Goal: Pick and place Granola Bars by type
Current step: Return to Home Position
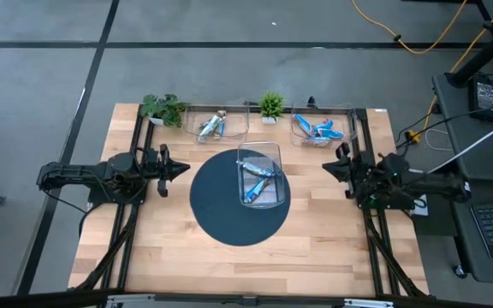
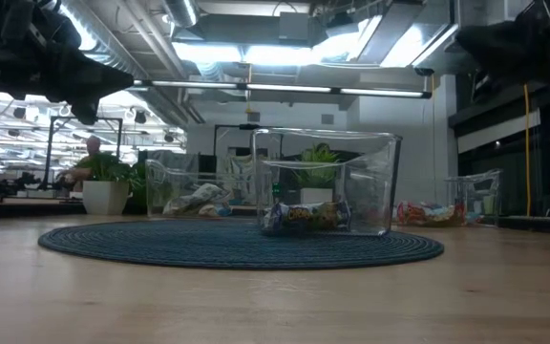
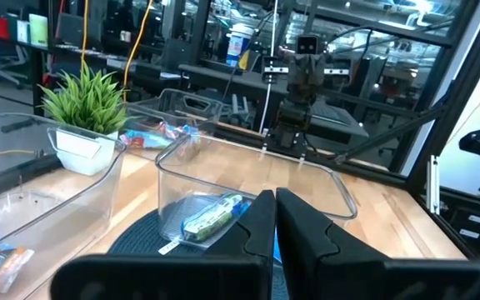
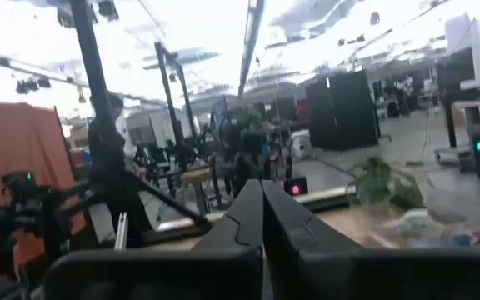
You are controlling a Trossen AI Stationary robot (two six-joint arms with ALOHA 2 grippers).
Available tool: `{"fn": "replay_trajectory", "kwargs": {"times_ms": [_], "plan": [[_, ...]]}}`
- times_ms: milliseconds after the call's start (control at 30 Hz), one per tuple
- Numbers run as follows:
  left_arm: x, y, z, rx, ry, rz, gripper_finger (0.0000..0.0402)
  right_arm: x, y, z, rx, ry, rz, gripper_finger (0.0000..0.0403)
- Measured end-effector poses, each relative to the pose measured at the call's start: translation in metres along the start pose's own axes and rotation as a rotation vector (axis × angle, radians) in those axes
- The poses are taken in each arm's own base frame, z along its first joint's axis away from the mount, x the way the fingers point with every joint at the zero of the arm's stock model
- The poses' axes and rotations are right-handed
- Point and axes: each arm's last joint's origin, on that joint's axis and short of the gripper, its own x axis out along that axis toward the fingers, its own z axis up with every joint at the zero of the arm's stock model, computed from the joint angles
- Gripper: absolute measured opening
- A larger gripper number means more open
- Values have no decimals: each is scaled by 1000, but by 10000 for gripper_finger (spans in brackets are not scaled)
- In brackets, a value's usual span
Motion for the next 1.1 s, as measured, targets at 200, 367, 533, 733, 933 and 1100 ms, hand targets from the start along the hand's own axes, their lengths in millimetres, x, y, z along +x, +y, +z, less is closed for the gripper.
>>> {"fn": "replay_trajectory", "kwargs": {"times_ms": [200, 367, 533, 733, 933, 1100], "plan": [[0, 0, 0, 0, 0, 1, 5, 0, 4, -6, -81, 51, 11, 2], [0, 0, 0, 0, 0, 1, 8, -4, 1, -27, -23, 270, -24, 2], [0, 0, 0, 0, 0, 0, 4, -5, 0, -32, -84, 326, -20, 2], [0, 0, 0, 0, 0, 1, 8, -5, 0, -31, -170, 326, 4, 5], [0, 0, 0, 0, 0, 1, 4, -4, 2, -31, -253, 322, 79, 6], [0, 0, 0, 0, 0, 1, 7, -4, 4, -30, -224, 317, 132, 21]]}}
